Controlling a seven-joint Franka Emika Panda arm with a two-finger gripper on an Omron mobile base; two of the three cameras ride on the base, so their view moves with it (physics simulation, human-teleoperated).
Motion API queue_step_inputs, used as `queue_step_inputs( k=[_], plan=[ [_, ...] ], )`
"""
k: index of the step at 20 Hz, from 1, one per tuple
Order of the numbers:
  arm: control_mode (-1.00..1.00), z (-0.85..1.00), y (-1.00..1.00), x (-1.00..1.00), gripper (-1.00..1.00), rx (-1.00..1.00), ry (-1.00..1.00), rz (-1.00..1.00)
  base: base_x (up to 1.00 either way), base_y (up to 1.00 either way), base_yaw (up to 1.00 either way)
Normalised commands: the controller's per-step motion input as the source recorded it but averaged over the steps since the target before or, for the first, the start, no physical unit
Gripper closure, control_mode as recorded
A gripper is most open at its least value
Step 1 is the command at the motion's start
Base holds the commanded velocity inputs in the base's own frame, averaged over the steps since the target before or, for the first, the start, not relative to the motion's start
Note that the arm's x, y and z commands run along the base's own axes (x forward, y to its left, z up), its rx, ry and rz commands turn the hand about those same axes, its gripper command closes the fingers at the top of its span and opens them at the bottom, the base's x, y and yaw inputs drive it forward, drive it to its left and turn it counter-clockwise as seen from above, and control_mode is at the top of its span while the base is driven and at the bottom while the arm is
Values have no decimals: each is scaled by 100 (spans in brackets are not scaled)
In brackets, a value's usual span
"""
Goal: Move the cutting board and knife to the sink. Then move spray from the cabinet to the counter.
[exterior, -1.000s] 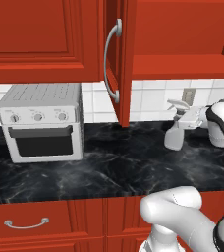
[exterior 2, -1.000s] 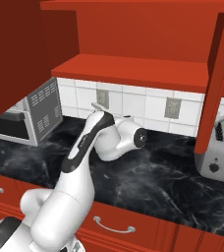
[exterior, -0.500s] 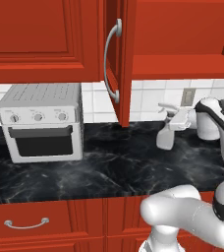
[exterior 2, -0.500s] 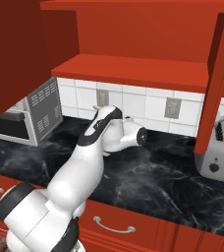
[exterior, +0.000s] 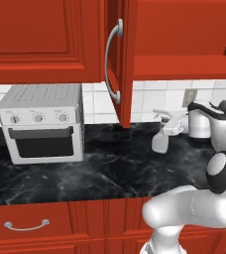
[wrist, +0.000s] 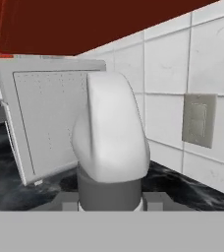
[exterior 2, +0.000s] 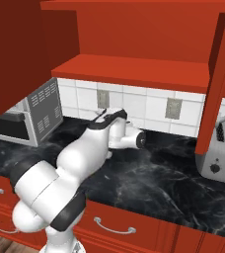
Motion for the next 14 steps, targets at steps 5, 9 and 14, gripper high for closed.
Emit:
queue_step_inputs(
  k=[5, 9, 14],
  plan=[
    [-100, -42, 1, 14, 100, 0, 0, 0, 0, 0, 0],
    [-100, -34, 0, 10, 100, 0, 0, 0, 0, 0, 0],
    [-100, -32, 0, 12, 100, 0, 0, 0, 0, 0, 0]
  ],
)
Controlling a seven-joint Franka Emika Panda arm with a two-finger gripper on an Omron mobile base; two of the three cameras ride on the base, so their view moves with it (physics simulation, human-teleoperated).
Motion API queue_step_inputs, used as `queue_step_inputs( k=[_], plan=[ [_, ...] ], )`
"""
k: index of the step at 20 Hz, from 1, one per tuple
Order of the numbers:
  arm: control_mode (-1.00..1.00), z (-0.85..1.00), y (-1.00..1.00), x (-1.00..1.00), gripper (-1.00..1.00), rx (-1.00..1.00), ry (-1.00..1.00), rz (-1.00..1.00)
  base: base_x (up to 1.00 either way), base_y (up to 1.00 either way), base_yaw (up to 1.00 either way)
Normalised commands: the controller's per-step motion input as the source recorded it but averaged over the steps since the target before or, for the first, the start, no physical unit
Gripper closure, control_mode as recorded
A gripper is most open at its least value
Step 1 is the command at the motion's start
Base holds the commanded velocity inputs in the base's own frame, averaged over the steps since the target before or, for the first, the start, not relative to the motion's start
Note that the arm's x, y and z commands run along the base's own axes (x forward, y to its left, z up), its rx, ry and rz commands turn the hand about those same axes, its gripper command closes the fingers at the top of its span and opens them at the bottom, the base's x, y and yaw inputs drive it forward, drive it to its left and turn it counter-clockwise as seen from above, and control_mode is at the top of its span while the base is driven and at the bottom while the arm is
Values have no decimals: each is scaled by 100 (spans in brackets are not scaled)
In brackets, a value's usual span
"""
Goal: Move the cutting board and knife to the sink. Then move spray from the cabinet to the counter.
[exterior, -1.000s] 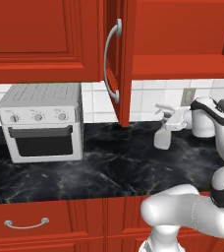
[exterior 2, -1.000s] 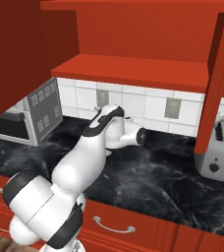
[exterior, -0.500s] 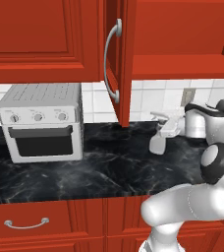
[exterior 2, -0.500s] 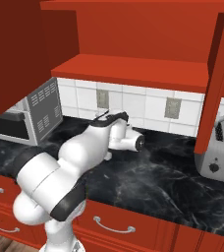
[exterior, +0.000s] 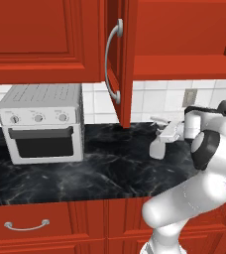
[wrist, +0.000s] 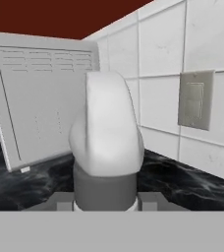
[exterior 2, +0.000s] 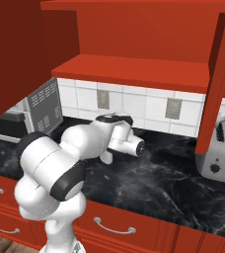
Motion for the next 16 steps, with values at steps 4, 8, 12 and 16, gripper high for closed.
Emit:
queue_step_inputs(
  k=[4, 8, 12, 16],
  plan=[
    [-100, -30, 0, 5, 100, 0, 0, 0, 0, 0, 0],
    [-100, -33, 0, 0, 100, 0, 0, 0, 0, 0, 0],
    [-100, -8, 0, -1, 100, 0, 0, 0, 0, 0, 0],
    [-100, 0, 0, -16, 100, 0, -1, 0, 0, 0, 0]
  ],
)
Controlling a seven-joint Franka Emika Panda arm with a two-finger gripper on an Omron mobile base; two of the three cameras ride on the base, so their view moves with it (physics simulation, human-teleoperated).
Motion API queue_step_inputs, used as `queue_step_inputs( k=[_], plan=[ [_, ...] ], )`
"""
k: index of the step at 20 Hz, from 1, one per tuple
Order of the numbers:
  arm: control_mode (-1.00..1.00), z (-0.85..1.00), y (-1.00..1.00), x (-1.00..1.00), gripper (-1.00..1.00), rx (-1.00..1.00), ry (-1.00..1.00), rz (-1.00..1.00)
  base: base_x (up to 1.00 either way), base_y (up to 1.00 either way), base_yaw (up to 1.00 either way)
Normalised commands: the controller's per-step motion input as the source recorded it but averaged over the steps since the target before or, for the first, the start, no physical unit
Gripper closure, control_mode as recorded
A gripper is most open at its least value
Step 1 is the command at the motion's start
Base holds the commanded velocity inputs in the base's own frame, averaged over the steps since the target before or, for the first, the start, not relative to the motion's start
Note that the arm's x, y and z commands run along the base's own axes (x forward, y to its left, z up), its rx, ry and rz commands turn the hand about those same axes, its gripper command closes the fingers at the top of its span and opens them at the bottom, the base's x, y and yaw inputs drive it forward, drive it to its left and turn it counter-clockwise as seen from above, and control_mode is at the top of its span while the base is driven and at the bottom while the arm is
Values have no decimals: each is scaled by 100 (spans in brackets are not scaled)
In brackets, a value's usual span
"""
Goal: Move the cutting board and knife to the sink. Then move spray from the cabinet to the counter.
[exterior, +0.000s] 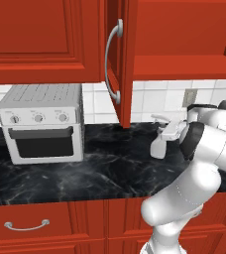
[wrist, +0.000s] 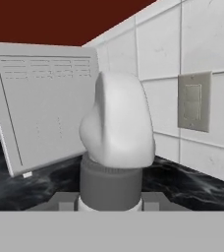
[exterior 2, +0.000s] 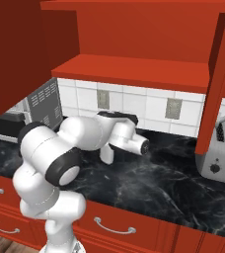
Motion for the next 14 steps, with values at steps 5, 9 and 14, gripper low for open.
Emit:
queue_step_inputs(
  k=[5, 9, 14],
  plan=[
    [-100, 0, 0, -14, 100, 0, -1, 0, 0, 0, 0],
    [-100, 0, 0, -6, 100, 0, 0, 0, 0, 0, 0],
    [-100, 0, 0, 0, 100, 0, 0, 0, 0, 0, 0]
  ],
)
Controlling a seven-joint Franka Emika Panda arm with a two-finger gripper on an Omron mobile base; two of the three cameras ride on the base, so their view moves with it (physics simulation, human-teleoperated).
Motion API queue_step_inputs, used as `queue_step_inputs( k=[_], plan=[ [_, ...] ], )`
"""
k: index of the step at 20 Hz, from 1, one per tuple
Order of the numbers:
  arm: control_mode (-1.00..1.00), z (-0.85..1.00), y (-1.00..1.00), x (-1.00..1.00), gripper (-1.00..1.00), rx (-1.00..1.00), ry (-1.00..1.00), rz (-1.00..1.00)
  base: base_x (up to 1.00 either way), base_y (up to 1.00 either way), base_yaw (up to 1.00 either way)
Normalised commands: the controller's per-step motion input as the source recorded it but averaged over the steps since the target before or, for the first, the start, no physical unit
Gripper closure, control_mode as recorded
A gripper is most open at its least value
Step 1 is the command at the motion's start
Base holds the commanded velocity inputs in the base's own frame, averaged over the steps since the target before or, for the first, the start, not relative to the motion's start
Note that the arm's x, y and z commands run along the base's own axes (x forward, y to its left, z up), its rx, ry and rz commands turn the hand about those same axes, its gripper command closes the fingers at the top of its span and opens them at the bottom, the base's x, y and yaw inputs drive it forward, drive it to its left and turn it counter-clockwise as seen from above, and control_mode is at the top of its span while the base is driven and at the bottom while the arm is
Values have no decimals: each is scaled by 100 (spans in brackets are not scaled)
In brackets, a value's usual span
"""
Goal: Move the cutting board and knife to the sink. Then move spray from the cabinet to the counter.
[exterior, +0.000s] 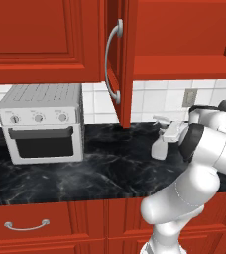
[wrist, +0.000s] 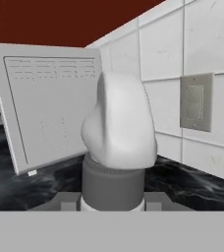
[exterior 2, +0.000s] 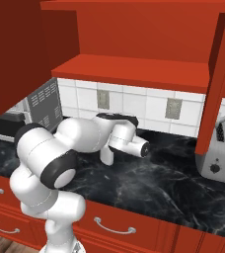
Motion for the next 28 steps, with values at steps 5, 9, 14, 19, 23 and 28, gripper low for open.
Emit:
queue_step_inputs(
  k=[5, 9, 14, 19, 23, 28],
  plan=[
    [-100, 0, 0, 0, -100, 0, 0, 0, 0, 0, 0],
    [-100, 0, 0, 0, -100, 0, 0, 0, 0, 0, 0],
    [-100, 0, 0, 0, -100, 0, 0, 0, 0, 0, 0],
    [-100, 0, -2, 0, -100, 0, 0, 0, 0, 0, 0],
    [-100, 0, -9, 0, -100, 0, 0, 0, 0, 0, 0],
    [-100, 0, -16, 0, -100, 0, 0, 0, 0, 0, 0]
  ],
)
